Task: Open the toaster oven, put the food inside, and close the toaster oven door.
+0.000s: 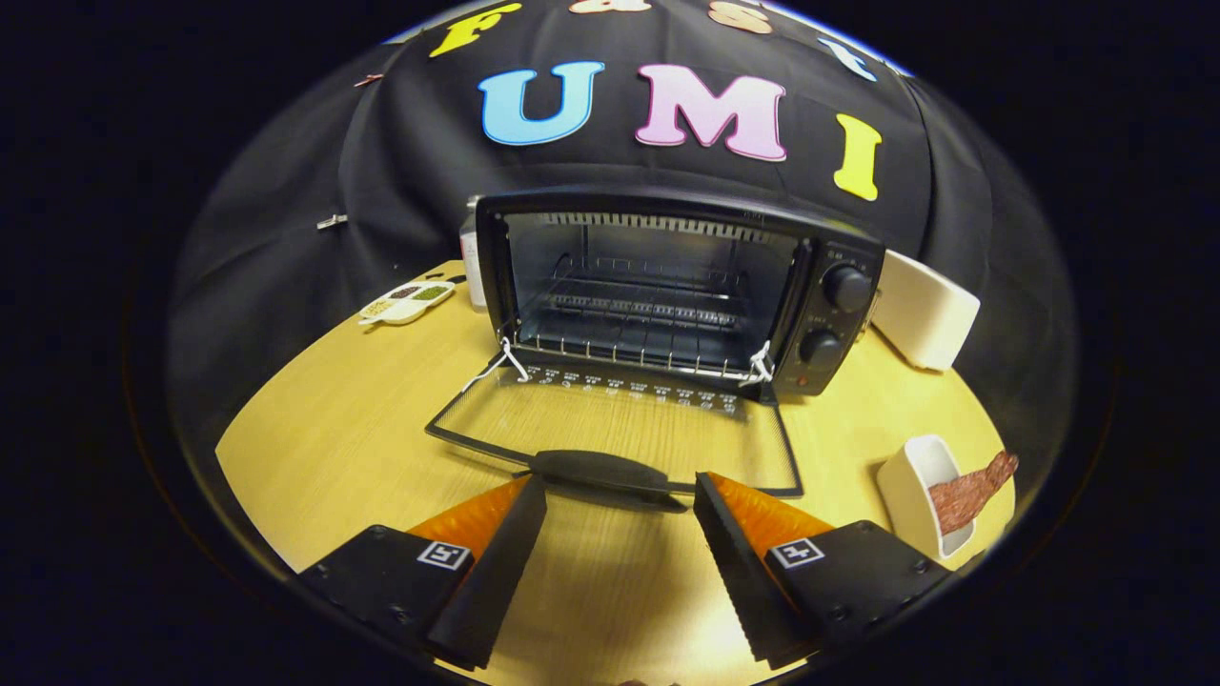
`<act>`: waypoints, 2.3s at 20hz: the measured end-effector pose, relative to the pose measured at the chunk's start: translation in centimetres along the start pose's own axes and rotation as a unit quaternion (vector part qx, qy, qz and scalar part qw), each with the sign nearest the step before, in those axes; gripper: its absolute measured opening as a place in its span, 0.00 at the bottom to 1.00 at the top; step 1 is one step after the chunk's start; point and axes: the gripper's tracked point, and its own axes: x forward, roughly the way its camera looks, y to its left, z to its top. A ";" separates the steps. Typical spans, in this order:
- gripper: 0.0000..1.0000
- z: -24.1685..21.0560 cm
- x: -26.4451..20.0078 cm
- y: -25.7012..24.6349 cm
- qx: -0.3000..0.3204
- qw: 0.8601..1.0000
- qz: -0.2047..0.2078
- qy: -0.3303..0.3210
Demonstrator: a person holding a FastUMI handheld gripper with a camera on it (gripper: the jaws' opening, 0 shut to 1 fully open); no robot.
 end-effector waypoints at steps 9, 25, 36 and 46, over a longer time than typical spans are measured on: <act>0.97 8.6 -8.5 -9.2 -0.003 0.993 -0.062 -0.103; 0.98 13.6 -17.0 -19.7 0.013 0.980 -0.139 -0.142; 0.98 7.9 -12.9 -29.6 0.083 0.989 -0.110 -0.053; 0.97 -3.1 -7.3 -31.4 0.198 0.974 0.008 0.109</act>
